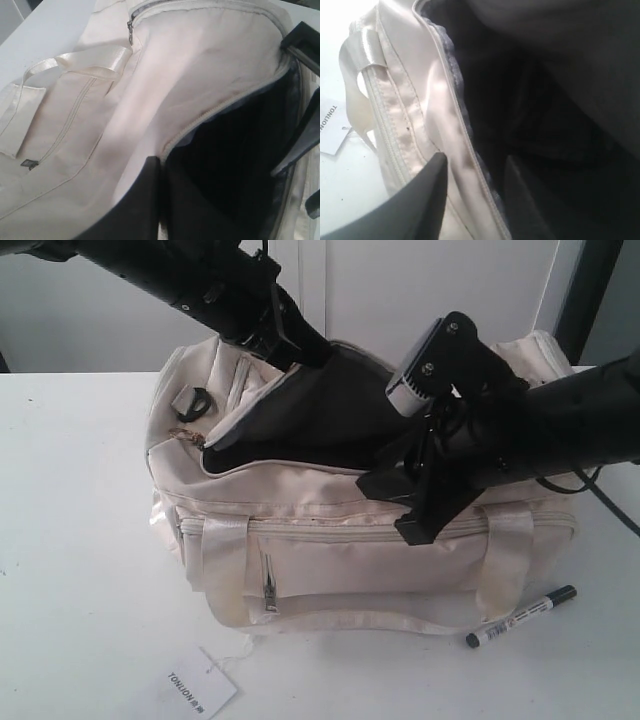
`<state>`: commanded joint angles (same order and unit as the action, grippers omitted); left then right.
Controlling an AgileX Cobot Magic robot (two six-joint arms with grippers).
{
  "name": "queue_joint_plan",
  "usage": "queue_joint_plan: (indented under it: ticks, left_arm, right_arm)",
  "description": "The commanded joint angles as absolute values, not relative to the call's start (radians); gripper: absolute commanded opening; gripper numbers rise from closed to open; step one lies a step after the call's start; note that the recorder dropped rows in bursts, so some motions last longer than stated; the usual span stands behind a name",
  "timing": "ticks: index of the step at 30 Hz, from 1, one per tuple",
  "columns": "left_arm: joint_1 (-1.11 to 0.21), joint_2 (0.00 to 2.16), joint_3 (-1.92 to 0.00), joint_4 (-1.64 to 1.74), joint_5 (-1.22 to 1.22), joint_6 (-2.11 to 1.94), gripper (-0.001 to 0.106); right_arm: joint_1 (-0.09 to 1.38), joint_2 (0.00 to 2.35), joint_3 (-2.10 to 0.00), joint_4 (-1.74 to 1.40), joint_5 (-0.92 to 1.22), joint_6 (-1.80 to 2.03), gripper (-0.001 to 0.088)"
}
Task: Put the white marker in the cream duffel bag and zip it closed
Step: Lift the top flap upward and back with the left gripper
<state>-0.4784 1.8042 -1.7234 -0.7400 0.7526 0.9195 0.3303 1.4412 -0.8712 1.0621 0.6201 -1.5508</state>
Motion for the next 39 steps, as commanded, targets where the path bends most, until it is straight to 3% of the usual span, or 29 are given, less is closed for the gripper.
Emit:
queue_joint_plan:
  ticks: [5,17,25,39]
  left_arm:
    - [-0.478,1.804,-1.723,-0.708,0.687,0.924,0.0]
    - [-0.478,1.81,-1.723,-0.697,0.321,0.924,0.0]
    - [-0.478,1.886,-1.723,-0.695,0.202,0.968,0.0]
    - [-0.478,2.01,-1.723,-0.695,-0.233,0.966,0.0]
  right_arm:
    - [0.33,1.443,-0.871,1.062,0.666,-1.565,-0.0002]
    - [0.33,1.386,-0.871,1.008,0.702,-1.565,0.0]
    - [0.33,1.378,-0.871,0.938,0.702,-1.565,0.0]
    - [0.33,1.378,-0.871,0.898,0.698,-1.565,0.0]
